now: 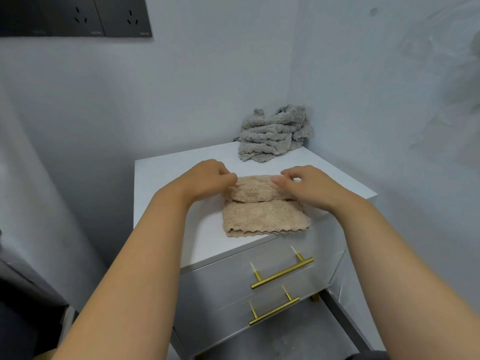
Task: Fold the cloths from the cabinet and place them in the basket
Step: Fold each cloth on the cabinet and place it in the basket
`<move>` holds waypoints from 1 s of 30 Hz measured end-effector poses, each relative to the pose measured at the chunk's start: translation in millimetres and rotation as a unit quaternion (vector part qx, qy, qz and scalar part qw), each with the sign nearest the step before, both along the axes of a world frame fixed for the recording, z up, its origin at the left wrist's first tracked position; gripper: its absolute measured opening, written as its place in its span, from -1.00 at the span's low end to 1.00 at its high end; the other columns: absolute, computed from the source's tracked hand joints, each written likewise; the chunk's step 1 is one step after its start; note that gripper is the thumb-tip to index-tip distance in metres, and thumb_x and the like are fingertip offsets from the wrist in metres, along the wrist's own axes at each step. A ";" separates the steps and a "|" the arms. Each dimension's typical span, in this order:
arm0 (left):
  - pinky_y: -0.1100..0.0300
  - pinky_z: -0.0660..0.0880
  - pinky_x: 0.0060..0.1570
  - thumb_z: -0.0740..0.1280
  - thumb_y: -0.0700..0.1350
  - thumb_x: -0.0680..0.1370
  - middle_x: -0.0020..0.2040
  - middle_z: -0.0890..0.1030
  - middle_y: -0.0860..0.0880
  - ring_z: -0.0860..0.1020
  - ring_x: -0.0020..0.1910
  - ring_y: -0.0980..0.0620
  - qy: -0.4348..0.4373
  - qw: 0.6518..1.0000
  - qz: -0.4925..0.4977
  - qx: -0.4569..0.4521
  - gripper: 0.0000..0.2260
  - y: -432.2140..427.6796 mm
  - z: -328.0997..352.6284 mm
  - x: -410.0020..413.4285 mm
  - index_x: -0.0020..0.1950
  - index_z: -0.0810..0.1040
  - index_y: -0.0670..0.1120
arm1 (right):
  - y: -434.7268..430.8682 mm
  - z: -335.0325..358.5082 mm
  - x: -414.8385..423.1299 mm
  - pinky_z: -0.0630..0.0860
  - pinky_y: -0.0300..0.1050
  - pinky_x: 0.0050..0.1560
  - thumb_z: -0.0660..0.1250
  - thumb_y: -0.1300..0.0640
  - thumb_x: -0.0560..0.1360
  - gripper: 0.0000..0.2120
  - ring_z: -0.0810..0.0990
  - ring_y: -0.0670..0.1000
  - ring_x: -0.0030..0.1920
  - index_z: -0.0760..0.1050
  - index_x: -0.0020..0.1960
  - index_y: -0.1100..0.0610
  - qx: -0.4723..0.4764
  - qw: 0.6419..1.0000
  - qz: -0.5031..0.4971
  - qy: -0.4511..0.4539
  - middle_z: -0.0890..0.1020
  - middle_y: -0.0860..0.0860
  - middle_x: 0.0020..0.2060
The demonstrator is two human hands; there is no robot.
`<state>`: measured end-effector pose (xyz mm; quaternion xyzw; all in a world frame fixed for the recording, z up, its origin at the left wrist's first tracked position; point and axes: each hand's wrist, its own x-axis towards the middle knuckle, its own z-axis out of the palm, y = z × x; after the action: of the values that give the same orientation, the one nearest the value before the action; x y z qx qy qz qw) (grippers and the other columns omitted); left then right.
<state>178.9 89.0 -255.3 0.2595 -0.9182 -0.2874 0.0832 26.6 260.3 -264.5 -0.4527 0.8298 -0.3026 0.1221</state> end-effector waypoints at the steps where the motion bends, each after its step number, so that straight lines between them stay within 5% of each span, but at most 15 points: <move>1: 0.13 0.32 -0.12 0.31 0.12 0.44 -0.16 0.46 -0.04 0.38 -0.19 -0.03 0.017 1.000 0.012 -0.008 -0.71 1.2 -1.1 -0.6 -0.24 0.49 -0.11 | -0.7 -0.2 1.9 0.41 0.06 0.21 0.28 -0.18 0.50 -0.46 0.50 0.18 0.21 0.53 0.07 0.34 -0.016 1.000 -0.009 -0.006 0.55 0.23 0.19; 5: 0.16 0.40 0.01 0.47 0.01 0.44 0.04 0.58 -0.03 0.52 0.05 0.01 0.028 0.999 -0.001 -0.015 -0.78 7.0 -8.3 -3.5 -0.20 0.57 -0.13 | -4.4 -3.5 0.3 0.37 -0.16 -0.02 0.39 0.04 0.48 -0.83 0.52 0.04 0.15 0.50 -0.07 0.13 0.014 1.000 -0.006 0.010 0.57 0.03 0.04; 8: 0.27 0.37 -0.15 0.49 0.01 0.41 0.01 0.52 0.02 0.47 -0.04 0.05 0.006 1.000 -0.002 0.007 -0.72 2.5 -9.3 -5.0 0.00 0.49 -0.03 | -3.9 -2.9 -3.9 0.31 -0.20 0.05 0.43 0.06 0.46 -0.64 0.44 0.00 0.16 0.41 0.20 0.04 0.028 1.000 0.001 -0.006 0.47 0.03 0.17; 11: 0.23 0.35 0.00 0.51 0.03 0.39 0.08 0.46 0.04 0.44 0.01 0.08 -0.005 1.000 0.000 0.012 -0.50 -0.9 -8.2 -6.7 0.26 0.43 0.04 | -7.5 -1.5 -3.0 0.31 -0.18 0.23 0.44 0.09 0.45 -0.38 0.38 0.04 0.32 0.27 0.44 0.05 0.044 0.999 0.003 0.005 0.38 0.07 0.36; 13: 0.24 0.31 0.08 0.53 0.00 0.37 0.13 0.44 0.04 0.41 0.10 0.07 0.023 1.000 0.014 -0.009 -0.44 1.4 -9.5 -10.0 0.33 0.43 0.03 | -13.4 -4.7 -2.1 0.28 -0.20 0.23 0.45 0.13 0.43 -0.40 0.37 0.05 0.34 0.34 0.41 0.08 0.032 0.999 -0.005 0.035 0.40 0.06 0.34; 17: 0.21 0.32 0.06 0.54 -0.08 0.36 0.05 0.46 0.02 0.41 0.11 0.03 0.095 0.989 0.037 -0.107 -0.54 8.7 -10.6 -18.1 0.23 0.52 -0.01 | -21.4 -10.0 0.8 0.29 -0.19 -0.01 0.39 0.24 0.39 -0.72 0.40 0.09 0.15 0.55 0.10 0.13 -0.049 0.988 -0.042 0.142 0.41 0.04 -0.02; 22: 0.19 0.29 -0.12 0.47 -0.17 0.39 -0.07 0.40 0.04 0.39 0.03 0.00 0.141 0.975 0.004 -0.170 -0.74 15.8 -8.6 -16.0 -0.02 0.47 0.00 | -23.2 -11.8 5.8 0.29 -0.13 -0.05 0.31 0.38 0.32 -0.71 0.38 0.09 0.06 0.45 -0.01 0.13 -0.122 0.968 -0.031 0.216 0.43 0.04 0.00; 28: 0.08 0.43 0.03 0.42 0.11 0.44 0.01 0.56 -0.09 0.50 0.02 -0.05 0.023 0.998 -0.058 -0.014 -0.71 22.4 14.7 -1.1 -0.07 0.61 -0.11 | -0.1 6.2 8.4 0.30 -0.22 -0.23 0.49 0.09 0.35 -0.71 0.41 -0.08 -0.11 0.40 -0.06 0.03 0.023 0.996 0.053 0.070 0.42 -0.12 -0.10; 30: 0.03 0.43 0.09 0.37 0.10 0.49 0.03 0.59 -0.13 0.52 0.05 -0.09 0.019 0.998 -0.059 -0.002 -0.73 23.1 16.1 -0.5 -0.14 0.67 -0.10 | 3.4 8.1 10.7 0.34 -0.16 -0.19 0.42 -0.05 0.43 -0.80 0.43 -0.13 -0.19 0.46 -0.19 0.04 -0.001 0.997 0.061 0.044 0.49 -0.10 -0.16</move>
<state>178.4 112.1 -239.2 0.1993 -0.9307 -0.2951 0.0837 37.2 263.6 -256.4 -0.5150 0.8051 -0.2754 0.1036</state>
